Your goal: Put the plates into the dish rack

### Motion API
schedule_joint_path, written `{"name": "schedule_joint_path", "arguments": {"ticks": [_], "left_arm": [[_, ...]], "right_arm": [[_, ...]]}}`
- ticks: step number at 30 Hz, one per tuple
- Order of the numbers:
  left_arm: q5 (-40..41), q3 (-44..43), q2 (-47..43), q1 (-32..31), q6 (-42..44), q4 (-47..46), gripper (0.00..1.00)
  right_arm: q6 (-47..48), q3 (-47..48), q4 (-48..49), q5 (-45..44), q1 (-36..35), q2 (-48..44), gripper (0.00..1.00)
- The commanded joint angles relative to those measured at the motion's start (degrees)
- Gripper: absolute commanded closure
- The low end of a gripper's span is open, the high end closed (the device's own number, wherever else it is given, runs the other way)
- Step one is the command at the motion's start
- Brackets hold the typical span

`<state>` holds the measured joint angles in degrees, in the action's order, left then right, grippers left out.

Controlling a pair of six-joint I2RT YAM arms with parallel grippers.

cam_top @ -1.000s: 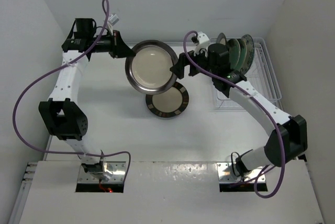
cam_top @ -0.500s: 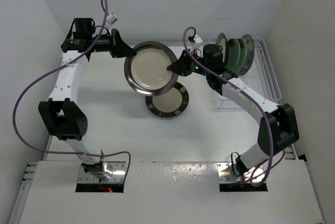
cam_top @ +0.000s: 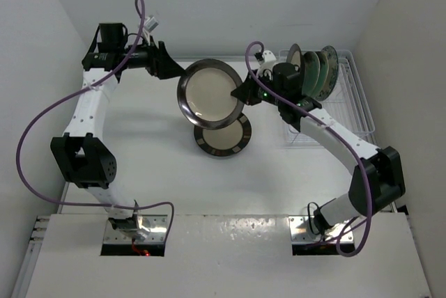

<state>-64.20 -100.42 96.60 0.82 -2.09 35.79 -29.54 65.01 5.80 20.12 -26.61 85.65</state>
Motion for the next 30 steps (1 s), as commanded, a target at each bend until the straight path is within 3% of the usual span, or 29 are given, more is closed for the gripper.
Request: {"name": "schedule_joint_path", "arguments": {"ticks": [1, 5, 7, 11, 14, 20, 24, 30], "left_arm": [[8.7, -1.2, -3.1, -0.2, -1.7, -1.6, 0.00], [29.3, -4.2, -1.9, 1.5, -1.0, 2.1, 0.00], [34.1, -4.8, -1.2, 2.2, -0.3, 3.3, 0.00], [36.0, -3.1, -1.8, 3.5, 0.9, 3.9, 0.00], [34.4, -1.7, -1.8, 3.5, 0.9, 3.9, 0.00], [33.8, -1.1, -2.9, 3.5, 2.1, 3.9, 0.00], [34.3, 0.8, -4.1, 3.5, 3.2, 3.9, 0.00], [34.8, 2.0, -4.8, 4.0, 3.8, 3.9, 0.00]], "right_arm": [[0.8, 2.2, 4.5, -9.6, 0.8, -5.8, 1.00], [6.6, 7.7, -1.2, -23.2, 1.4, -8.6, 1.00], [13.2, 10.4, -3.9, -35.3, 1.6, -8.3, 1.00], [25.7, 15.5, -1.1, -55.0, 1.6, -6.3, 1.00], [39.2, 16.3, 9.4, -62.4, 1.6, -1.0, 1.00], [62.3, 23.7, 26.0, -68.6, 1.6, 13.4, 1.00], [69.1, 27.4, 34.5, -69.9, 1.4, 19.6, 1.00], [70.1, 25.3, 38.6, -72.5, 1.7, 22.5, 1.00]]}}
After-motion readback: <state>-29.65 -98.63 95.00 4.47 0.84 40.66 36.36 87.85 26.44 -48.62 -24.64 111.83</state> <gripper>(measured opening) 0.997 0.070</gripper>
